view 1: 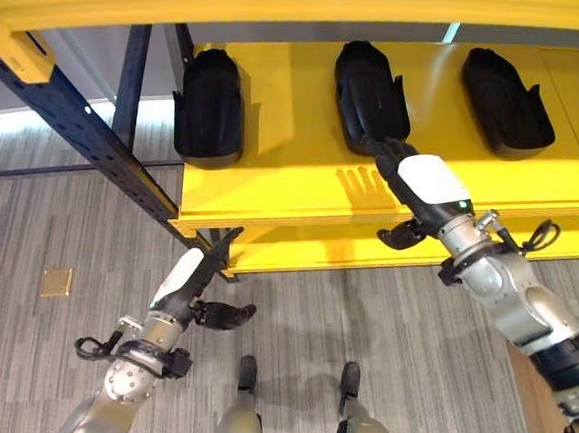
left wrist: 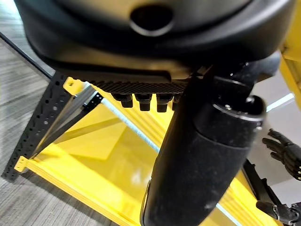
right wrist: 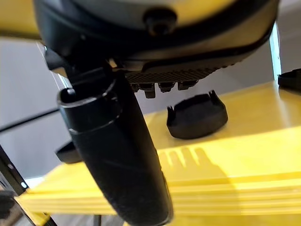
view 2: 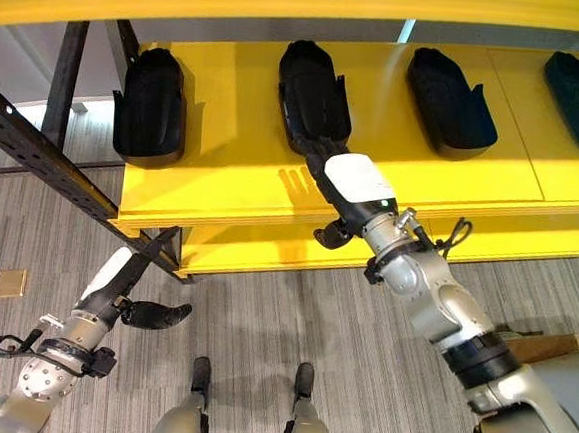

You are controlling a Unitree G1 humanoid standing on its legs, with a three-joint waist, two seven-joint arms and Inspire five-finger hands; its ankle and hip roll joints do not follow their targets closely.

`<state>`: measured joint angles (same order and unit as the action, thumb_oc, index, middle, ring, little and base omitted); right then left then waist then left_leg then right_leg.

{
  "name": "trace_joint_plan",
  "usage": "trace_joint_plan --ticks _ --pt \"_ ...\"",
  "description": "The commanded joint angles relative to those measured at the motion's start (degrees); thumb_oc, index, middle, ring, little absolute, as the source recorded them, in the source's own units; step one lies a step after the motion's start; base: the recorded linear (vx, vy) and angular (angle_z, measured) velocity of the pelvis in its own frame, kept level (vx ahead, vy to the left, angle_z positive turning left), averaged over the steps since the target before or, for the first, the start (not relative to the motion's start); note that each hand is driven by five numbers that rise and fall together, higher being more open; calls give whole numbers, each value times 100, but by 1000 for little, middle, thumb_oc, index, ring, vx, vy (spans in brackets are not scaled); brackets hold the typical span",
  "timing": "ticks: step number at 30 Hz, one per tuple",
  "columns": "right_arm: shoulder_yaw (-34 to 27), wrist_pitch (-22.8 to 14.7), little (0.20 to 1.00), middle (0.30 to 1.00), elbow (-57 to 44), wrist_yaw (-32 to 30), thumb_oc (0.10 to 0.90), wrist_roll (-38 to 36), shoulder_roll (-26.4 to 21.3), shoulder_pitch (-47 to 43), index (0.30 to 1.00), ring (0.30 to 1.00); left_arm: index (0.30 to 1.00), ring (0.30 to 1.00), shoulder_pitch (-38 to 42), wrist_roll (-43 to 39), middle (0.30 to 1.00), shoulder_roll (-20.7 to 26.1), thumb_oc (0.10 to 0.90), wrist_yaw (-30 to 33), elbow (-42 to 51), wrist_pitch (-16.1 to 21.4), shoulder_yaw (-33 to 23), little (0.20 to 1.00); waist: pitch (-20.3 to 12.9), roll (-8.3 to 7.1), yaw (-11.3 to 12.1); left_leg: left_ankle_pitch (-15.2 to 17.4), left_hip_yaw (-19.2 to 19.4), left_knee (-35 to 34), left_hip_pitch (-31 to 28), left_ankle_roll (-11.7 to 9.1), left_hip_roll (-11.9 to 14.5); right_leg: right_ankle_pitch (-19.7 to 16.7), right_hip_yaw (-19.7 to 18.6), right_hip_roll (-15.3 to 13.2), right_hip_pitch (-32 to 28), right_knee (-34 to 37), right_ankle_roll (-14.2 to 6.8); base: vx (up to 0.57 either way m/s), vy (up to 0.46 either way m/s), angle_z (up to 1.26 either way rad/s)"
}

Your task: Move parts from the plastic box to the shelf.

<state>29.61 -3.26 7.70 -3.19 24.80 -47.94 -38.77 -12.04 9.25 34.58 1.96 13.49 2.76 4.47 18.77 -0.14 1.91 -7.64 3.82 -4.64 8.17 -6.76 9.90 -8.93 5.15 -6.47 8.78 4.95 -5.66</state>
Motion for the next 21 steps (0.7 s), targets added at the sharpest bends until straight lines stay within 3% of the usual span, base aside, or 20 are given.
trace_joint_plan --ticks 1,21 --pt "67 -93 1000 1000 -232 -330 900 197 -341 -1306 1000 1000 1000 1000 288 -199 1000 322 900 341 493 501 -299 1000 163 -270 53 185 107 -36 -399 -77 238 427 129 -445 -210 -514 -291 0 0 0" --pt "768 40 1000 1000 112 -480 900 536 -1070 -2914 1000 1000 1000 1000 338 -262 1000 328 900 542 395 475 -420 1000 353 -217 87 142 81 -36 -4 -43 154 439 158 -517 225 -669 -294 1 0 0"
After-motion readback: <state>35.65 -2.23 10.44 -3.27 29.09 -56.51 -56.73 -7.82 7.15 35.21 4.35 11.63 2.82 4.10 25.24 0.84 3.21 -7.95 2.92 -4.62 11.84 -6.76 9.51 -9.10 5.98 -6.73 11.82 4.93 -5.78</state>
